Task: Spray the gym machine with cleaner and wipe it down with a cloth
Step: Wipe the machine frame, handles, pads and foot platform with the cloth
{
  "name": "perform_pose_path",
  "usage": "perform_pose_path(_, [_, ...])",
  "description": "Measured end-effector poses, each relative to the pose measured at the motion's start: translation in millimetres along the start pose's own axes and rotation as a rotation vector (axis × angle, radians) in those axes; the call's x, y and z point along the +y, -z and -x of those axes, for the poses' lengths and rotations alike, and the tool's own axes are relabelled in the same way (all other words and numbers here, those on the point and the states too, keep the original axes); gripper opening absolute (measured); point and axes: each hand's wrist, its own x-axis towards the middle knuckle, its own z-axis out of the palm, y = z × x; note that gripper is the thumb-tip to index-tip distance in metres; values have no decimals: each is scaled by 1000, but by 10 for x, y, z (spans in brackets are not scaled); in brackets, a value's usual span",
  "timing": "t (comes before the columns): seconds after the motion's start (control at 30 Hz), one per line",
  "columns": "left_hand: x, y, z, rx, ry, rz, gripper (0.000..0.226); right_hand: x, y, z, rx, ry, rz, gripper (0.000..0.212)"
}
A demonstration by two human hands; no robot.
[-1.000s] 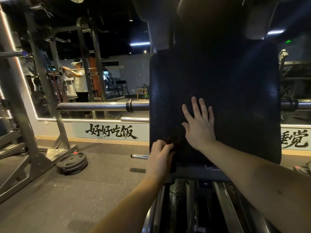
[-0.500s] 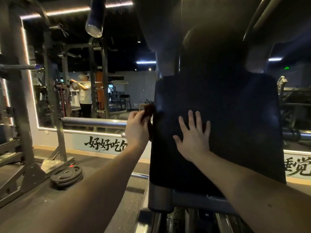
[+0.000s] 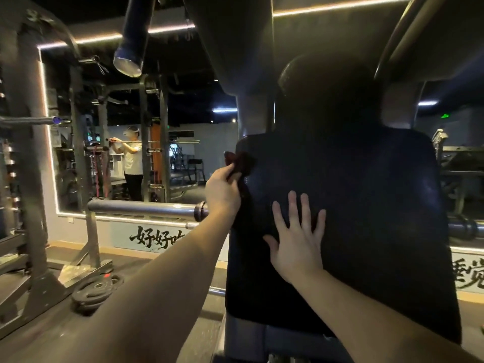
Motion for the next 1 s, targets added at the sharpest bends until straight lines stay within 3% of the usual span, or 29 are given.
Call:
perform_pose_path(0.27, [-487, 317, 937, -113, 10, -16, 26, -28, -25, -1, 6, -18, 2, 78])
perform_pose_path(0.6, [-992, 609, 2147, -249, 279, -38, 21, -19, 50, 8, -68, -21, 28, 78])
perform_pose_path(0.8, [-998, 943, 2627, -567, 387, -191, 22, -42, 302, 213, -226, 28, 16, 78])
perform_pose_path(0.9, [-1025, 978, 2697, -486, 359, -157, 24, -105, 345, 822, -181, 12, -216, 63])
perform_pose_path(1.0, [-742, 1001, 2677, -473, 276, -180, 20, -180, 293, 1377, -351, -276, -695, 42])
